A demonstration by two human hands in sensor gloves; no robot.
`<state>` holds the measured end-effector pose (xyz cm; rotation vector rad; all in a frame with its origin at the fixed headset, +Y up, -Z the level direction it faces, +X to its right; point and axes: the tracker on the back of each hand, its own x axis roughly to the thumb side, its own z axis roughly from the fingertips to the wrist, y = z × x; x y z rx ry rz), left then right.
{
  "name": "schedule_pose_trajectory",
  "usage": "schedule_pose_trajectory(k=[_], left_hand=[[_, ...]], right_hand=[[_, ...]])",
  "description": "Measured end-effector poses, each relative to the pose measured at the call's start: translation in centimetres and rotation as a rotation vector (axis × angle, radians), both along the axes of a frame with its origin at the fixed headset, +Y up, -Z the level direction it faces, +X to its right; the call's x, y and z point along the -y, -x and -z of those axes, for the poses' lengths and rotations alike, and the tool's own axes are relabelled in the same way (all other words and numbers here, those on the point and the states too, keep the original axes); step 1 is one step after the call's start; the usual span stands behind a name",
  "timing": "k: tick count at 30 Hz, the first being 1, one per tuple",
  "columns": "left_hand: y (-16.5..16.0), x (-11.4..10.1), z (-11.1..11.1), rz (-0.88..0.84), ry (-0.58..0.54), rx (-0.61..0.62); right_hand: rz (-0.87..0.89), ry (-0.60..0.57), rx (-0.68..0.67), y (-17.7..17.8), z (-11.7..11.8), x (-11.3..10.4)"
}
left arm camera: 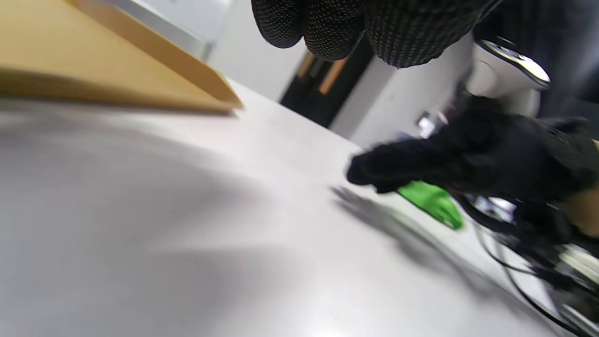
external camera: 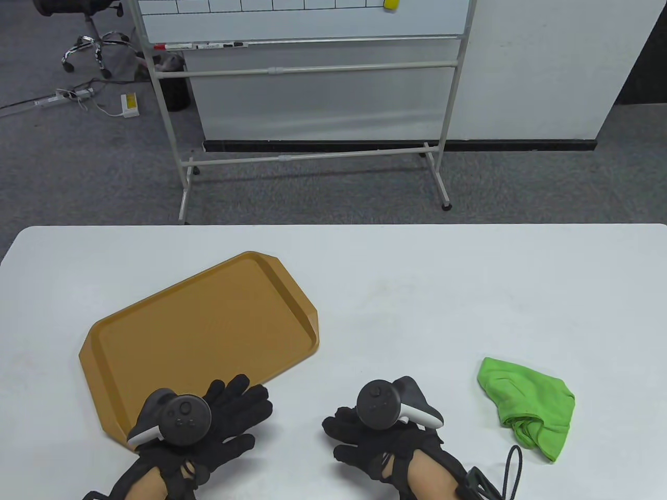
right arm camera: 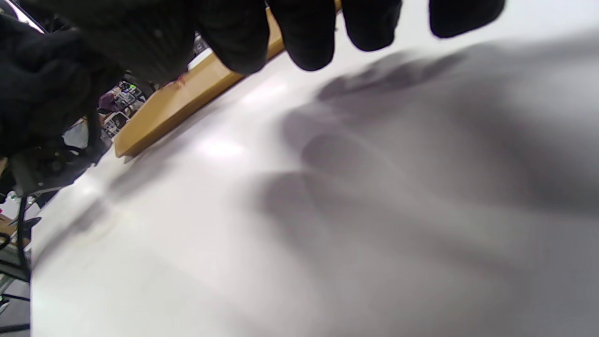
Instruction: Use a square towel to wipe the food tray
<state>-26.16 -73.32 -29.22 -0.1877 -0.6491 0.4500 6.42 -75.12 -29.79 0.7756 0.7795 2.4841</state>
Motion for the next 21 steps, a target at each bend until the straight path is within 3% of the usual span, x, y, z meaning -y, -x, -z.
schedule_pose_trajectory(k=[4,9,18,21], left_hand=[[3.4,-0.5,0.9,-0.022,-0.073,-0.33],[7.6,-0.3,1.5,-0.008,-0.047,-0.634],[12.4,0.9,1.6,0.106,0.138,-0.959],[13.6,1.2,1.5,0.26,0.161,-1.084]], right_hand=[[-0.001,0.0,0.0,-0.1,0.0,0.0],[-0.002,-0.004,-0.003,0.1,0.0,0.0],[-0.003,-0.004,-0.01,0.2,-0.1,-0.1],[-0.006,0.0,-0.004,0.0,0.0,0.0]])
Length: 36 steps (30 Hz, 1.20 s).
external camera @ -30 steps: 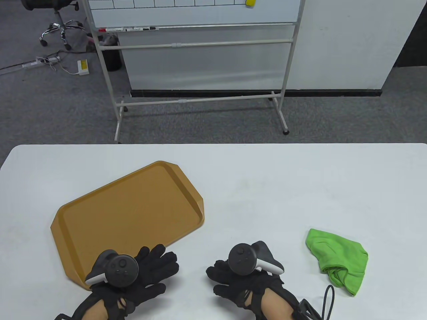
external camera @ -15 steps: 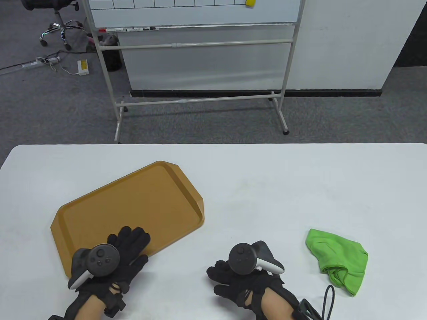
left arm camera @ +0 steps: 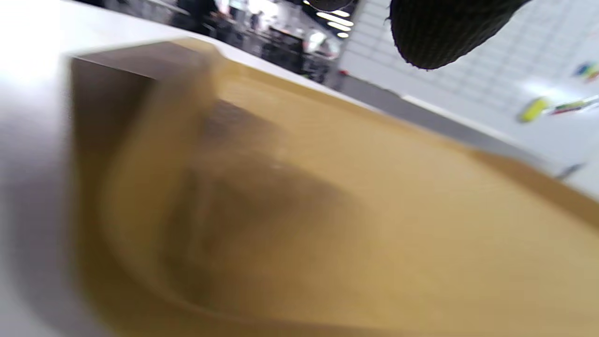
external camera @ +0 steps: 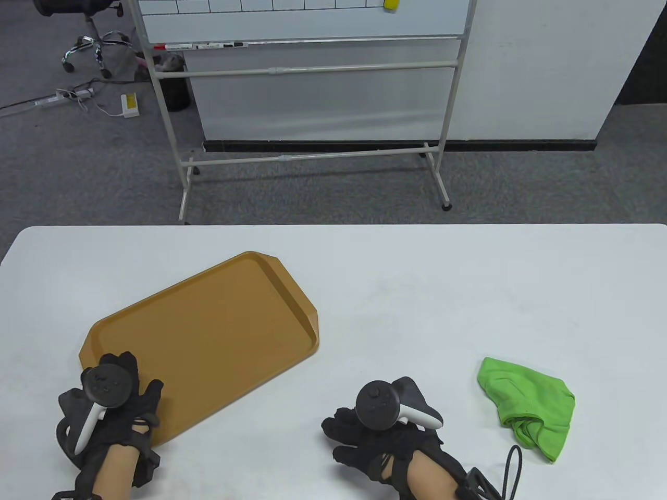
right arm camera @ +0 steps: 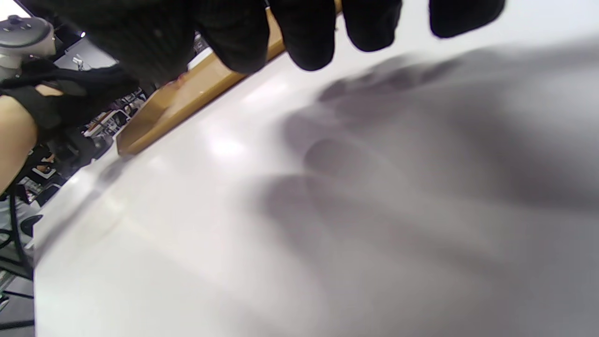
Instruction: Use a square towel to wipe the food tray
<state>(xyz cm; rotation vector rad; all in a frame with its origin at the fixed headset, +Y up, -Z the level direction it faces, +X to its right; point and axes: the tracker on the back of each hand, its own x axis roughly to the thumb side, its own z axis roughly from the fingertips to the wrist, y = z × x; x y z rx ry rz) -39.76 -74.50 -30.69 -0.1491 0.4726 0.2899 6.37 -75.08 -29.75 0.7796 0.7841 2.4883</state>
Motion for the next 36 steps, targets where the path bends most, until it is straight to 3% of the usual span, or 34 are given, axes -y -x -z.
schedule_pose_trajectory(k=[6,13,24,26,36], left_hand=[[1.7,1.8,0.1,0.033,0.188,-0.095],[2.4,2.7,0.5,-0.01,0.259,-0.118],[2.5,1.9,0.6,-0.083,0.171,-0.105],[2.3,1.2,0.6,-0.105,0.107,-0.085],[-2.2,-1.1,0.9,-0.128,-0.114,0.192]], right_hand=[[-0.004,0.01,-0.001,0.0,0.0,0.0],[-0.004,0.015,-0.003,0.0,-0.1,0.1],[-0.009,0.023,0.005,-0.2,0.0,0.1],[-0.011,0.019,0.006,-0.2,0.0,0.1],[0.009,-0.001,-0.059,1.1,-0.7,-0.3]])
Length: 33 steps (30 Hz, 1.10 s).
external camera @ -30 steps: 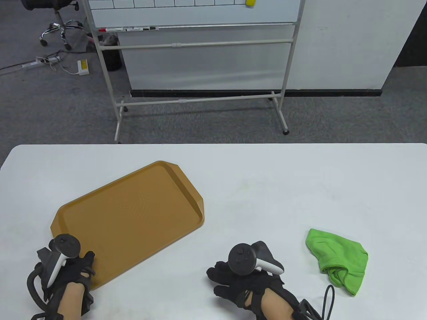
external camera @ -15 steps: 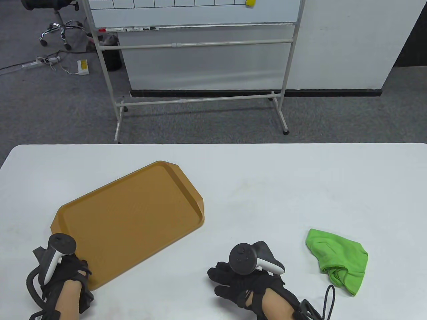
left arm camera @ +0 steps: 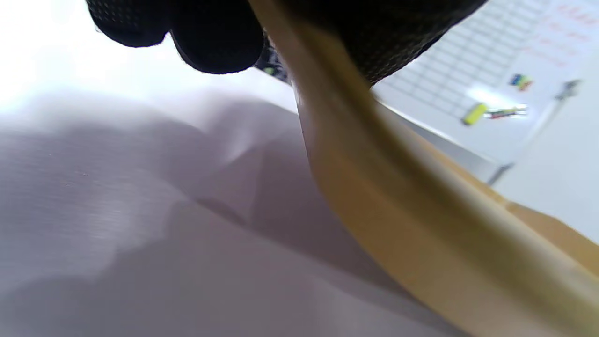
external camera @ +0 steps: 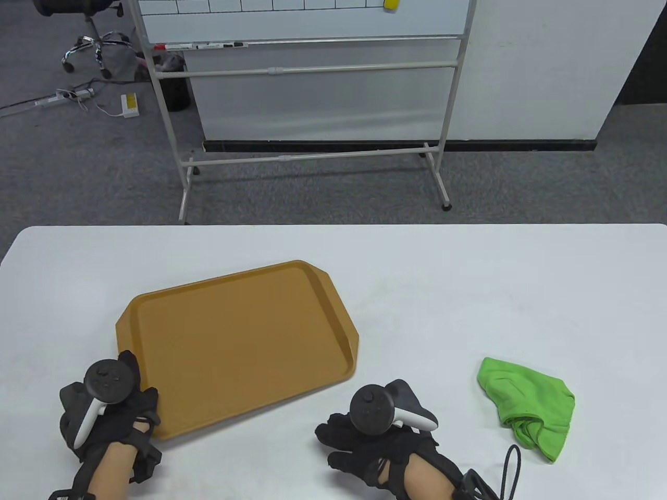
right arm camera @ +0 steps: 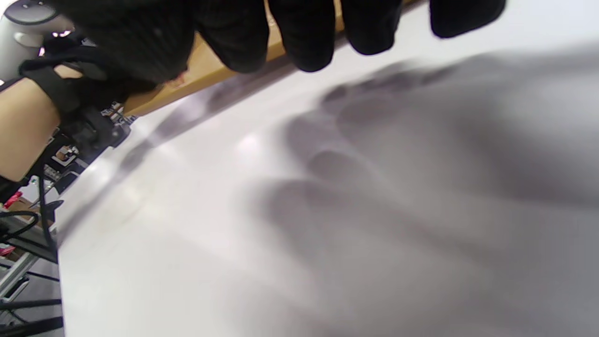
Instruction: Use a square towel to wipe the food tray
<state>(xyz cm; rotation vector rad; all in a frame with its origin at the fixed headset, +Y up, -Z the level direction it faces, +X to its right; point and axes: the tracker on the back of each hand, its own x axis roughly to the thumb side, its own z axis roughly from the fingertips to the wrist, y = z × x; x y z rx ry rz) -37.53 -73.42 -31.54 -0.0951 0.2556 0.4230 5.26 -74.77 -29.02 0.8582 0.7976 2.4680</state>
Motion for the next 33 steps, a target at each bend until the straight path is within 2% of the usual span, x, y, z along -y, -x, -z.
schedule_pose_trajectory(k=[4,9,21,33], left_hand=[[-2.7,-0.1,0.2,-0.04,-0.054,0.124],[-5.5,0.3,0.3,-0.075,-0.059,0.229],[-7.6,0.8,0.3,-0.12,-0.092,0.307],[-9.7,1.5,0.2,-0.114,-0.022,0.389]], right_hand=[[-0.006,-0.013,-0.009,0.0,-0.1,-0.2],[0.008,-0.046,-0.013,-0.1,-0.5,-1.0],[-0.016,-0.075,-0.106,1.7,-2.4,-1.9],[0.022,-0.116,-0.155,2.4,-3.3,-2.6]])
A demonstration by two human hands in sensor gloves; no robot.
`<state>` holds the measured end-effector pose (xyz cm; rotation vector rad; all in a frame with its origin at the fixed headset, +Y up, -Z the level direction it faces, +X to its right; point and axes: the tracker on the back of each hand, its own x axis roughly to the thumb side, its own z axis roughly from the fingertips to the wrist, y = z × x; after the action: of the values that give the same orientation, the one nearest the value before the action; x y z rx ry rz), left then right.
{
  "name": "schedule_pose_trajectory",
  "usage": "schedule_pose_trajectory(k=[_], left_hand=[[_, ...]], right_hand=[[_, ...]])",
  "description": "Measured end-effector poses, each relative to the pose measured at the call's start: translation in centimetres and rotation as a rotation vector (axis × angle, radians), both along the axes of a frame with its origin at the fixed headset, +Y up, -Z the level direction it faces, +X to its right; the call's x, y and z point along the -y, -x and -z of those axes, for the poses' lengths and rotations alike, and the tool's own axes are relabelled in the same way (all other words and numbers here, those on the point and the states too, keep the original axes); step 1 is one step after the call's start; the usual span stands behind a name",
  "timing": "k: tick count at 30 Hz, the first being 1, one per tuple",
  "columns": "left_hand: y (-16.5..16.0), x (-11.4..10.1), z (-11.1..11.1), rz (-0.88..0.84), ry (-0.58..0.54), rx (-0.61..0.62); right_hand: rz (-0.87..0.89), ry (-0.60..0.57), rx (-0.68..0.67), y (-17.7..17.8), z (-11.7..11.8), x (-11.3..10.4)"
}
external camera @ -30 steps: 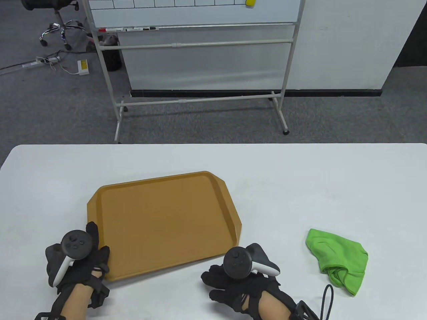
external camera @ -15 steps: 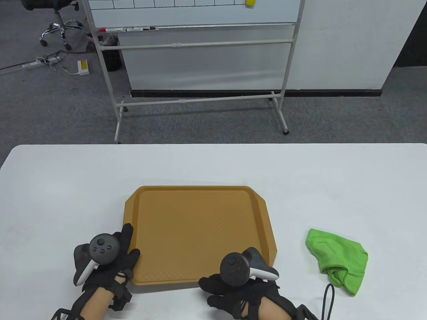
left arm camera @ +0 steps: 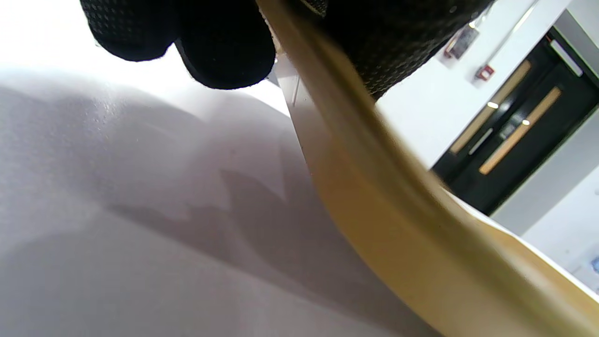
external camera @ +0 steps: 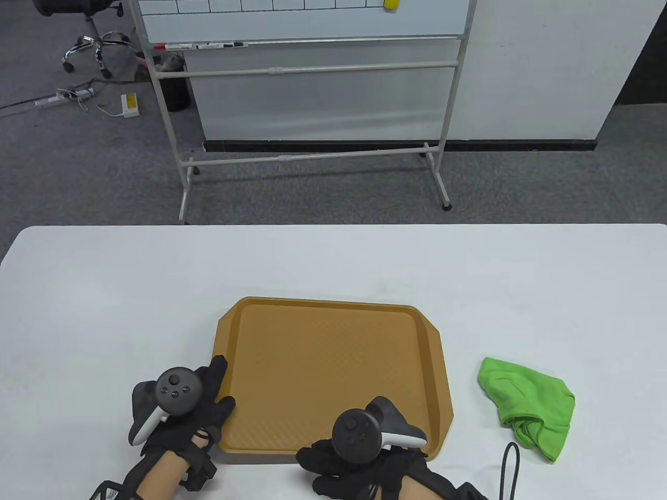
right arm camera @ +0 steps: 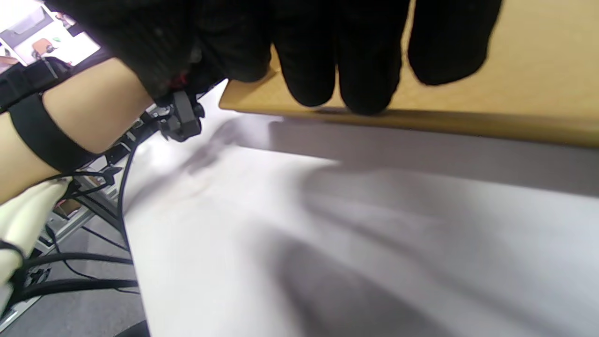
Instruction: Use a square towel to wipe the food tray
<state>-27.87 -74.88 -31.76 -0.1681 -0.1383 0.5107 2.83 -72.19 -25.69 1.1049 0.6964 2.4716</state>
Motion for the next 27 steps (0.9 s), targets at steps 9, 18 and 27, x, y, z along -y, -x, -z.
schedule_pose_trajectory(k=[9,18,27], left_hand=[[-1.2,1.0,0.0,0.088,0.103,0.047],[-1.5,1.6,0.0,0.144,0.161,0.064],[-1.7,2.0,-0.2,0.197,0.207,0.083]], right_hand=[[0.001,0.0,0.018,-0.5,0.2,0.0],[-0.001,-0.007,0.026,-0.7,0.3,-0.1],[0.049,-0.032,0.122,-3.4,1.7,-0.9]])
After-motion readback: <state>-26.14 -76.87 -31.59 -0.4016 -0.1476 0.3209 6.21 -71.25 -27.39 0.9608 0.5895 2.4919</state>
